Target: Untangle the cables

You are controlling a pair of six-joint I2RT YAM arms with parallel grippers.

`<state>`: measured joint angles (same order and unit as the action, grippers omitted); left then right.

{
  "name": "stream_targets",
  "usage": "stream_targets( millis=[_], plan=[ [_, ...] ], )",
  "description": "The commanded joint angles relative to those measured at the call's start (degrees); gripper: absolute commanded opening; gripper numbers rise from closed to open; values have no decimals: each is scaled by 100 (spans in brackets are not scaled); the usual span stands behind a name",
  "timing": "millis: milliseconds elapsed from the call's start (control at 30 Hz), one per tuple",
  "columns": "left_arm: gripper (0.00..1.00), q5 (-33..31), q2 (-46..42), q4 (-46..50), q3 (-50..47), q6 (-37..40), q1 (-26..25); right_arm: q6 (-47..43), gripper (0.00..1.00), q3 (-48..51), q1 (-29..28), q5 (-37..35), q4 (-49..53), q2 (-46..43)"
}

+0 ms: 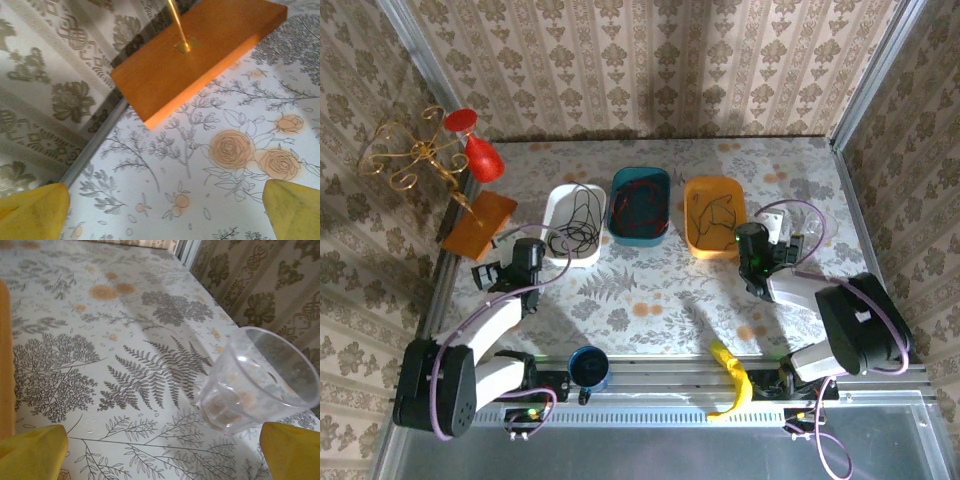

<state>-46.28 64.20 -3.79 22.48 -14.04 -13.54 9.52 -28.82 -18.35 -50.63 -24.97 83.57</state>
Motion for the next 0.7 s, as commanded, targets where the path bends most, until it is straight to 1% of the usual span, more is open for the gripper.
stream_targets(
  millis=[0,33,100,133,167,200,233,267,300,333,367,400,433,467,500,533,567,600,633,667],
  plan=[
    [100,496,252,-1607,-103,657,106,-499,100,-124,69,281,-793,-10],
    [100,647,394,-1786,-72,706,173,-656,100,-10,105,546,-993,-71],
    [100,955,755,-1821,164,720,343,-1189,100,414,252,1018,-2039,-93],
    [100,997,938,-1817,291,742,369,-1184,100,570,409,1286,-2349,-41],
    [100,1017,1144,-1919,411,843,377,-1020,100,788,689,1837,-2938,133],
    [100,1105,1340,-2014,532,919,385,-988,100,824,926,2290,-3042,219],
    [100,1209,1497,-2215,589,1029,394,-836,100,665,1050,2672,-2395,70],
    [100,1333,1649,-2512,622,1162,395,-756,100,624,1250,3202,-2275,38],
    [100,1432,1808,-2809,650,1282,396,-711,100,683,1448,3703,-2524,257],
    [100,1525,1929,-2949,724,1453,408,-755,100,722,1552,3983,-3094,576],
    [100,1526,2051,-2774,888,1481,415,-720,100,571,1626,4188,-2512,475],
    [100,1589,2116,-2740,956,1524,447,-672,100,499,1726,4409,-2183,339],
    [100,1688,2130,-2846,929,1619,471,-693,100,602,1747,4449,-2650,487],
    [100,1706,2150,-3238,750,1678,475,-685,100,561,1747,4439,-2453,433],
    [100,2015,2341,-4187,386,1833,560,-671,100,538,1746,4439,-2319,371],
    [100,2205,2301,-4460,288,1777,650,-687,100,572,1740,4440,-2516,445],
    [100,2498,2177,-3926,341,1579,751,-680,100,564,1733,4433,-2397,398],
    [100,2765,2306,-4531,186,1738,843,-679,100,559,1738,4429,-2410,392],
    [100,3088,2241,-4472,122,1644,893,-688,100,577,1731,4423,-2494,423],
    [100,3346,2396,-4701,-35,1570,994,-703,100,572,1700,4358,-2396,382]
  ],
)
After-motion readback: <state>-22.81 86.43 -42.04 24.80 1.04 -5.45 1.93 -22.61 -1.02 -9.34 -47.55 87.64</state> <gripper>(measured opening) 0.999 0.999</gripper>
